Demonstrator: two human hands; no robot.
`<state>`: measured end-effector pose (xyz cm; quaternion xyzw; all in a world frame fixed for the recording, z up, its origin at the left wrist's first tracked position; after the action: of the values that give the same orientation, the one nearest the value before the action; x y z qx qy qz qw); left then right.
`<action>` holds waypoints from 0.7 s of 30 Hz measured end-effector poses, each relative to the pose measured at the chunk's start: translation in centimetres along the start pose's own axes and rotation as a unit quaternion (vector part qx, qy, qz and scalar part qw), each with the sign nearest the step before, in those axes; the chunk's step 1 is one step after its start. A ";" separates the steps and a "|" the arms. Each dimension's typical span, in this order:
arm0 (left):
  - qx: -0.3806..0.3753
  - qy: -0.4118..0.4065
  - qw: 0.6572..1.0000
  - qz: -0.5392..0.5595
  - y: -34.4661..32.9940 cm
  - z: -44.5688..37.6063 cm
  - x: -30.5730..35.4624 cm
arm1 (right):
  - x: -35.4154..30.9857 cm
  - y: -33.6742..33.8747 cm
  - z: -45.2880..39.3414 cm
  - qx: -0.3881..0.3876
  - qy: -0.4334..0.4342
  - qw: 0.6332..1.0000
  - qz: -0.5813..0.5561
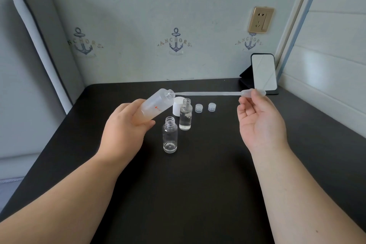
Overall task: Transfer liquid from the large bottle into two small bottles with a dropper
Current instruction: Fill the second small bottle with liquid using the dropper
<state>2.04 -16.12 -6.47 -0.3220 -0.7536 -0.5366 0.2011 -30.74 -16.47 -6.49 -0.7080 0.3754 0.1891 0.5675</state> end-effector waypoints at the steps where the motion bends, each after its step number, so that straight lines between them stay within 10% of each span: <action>1: 0.003 -0.005 1.000 -0.004 0.0 0.0 0.0 | 0.0 -0.1 0.0 -0.003 0.002 1.000 0.006; 21: -0.008 -0.066 0.996 -0.067 -1.1 0.2 1.3 | 2.5 -4.8 1.5 -0.147 -0.039 0.972 0.181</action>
<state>0.35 -15.86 -6.46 -0.3066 -0.7806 -0.5330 0.1119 -25.30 -15.52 -5.50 -0.6961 0.4429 0.3693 0.4276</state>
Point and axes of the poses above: each hand's wrist, its own z-axis away from the middle knuckle, its own y-axis out of the back of the hand, x = y × z, the point moved 8 cm from there along -z, towards the middle knuckle, and after that the axes turned 14 degrees about -x, right-handed, at the moved point
